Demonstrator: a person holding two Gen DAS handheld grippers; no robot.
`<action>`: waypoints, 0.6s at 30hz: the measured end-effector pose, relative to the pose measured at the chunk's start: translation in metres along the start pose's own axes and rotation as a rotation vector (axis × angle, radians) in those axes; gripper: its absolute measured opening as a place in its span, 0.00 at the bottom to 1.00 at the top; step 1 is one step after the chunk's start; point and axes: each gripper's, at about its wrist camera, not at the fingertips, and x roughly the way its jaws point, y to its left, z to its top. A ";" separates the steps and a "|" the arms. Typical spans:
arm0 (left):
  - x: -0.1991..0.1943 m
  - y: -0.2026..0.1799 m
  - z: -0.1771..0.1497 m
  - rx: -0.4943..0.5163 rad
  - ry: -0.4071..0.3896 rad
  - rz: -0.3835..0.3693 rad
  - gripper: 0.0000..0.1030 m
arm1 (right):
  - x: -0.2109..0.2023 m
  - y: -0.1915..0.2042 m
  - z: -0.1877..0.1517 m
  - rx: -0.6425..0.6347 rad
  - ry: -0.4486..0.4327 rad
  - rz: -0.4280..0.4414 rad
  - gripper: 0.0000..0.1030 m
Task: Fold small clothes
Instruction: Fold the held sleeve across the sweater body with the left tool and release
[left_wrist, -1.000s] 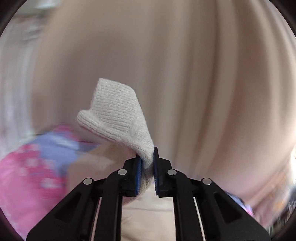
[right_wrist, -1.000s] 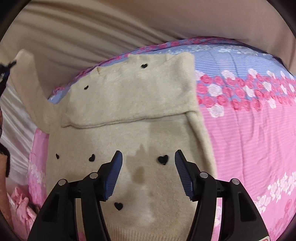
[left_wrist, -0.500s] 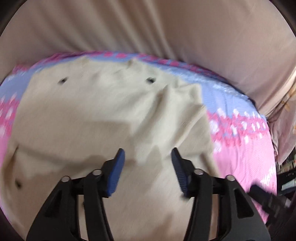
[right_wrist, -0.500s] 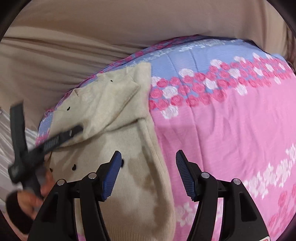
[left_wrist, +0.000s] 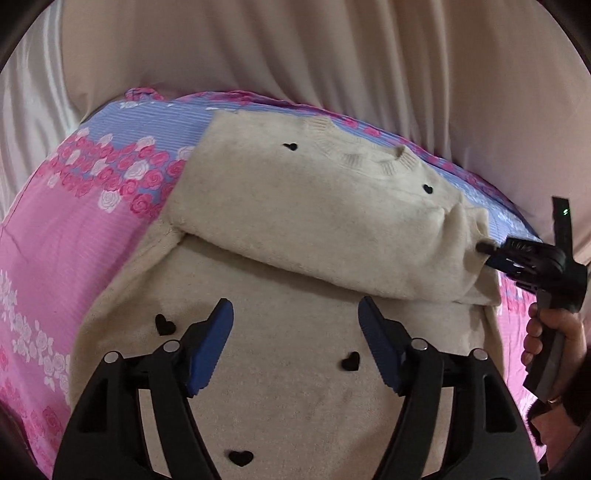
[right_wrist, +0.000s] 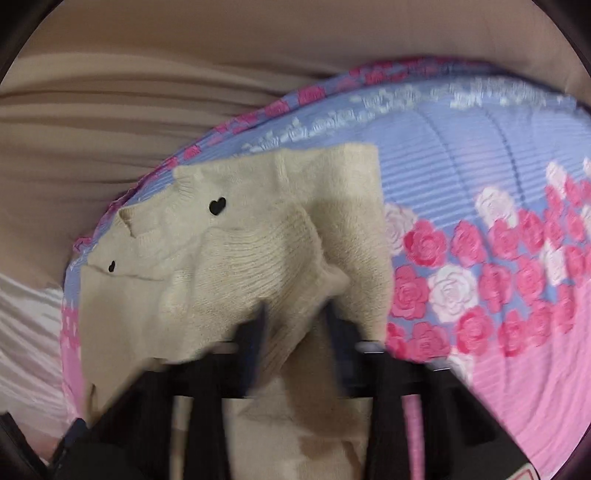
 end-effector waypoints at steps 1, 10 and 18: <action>0.000 0.002 0.000 -0.005 0.003 -0.001 0.66 | -0.006 0.000 0.000 0.012 -0.022 0.031 0.07; 0.027 0.015 0.002 -0.044 0.039 0.041 0.67 | -0.017 -0.028 -0.020 -0.060 -0.012 -0.083 0.10; 0.021 0.066 0.015 -0.194 0.017 0.075 0.67 | -0.069 -0.038 -0.050 0.001 -0.103 0.003 0.35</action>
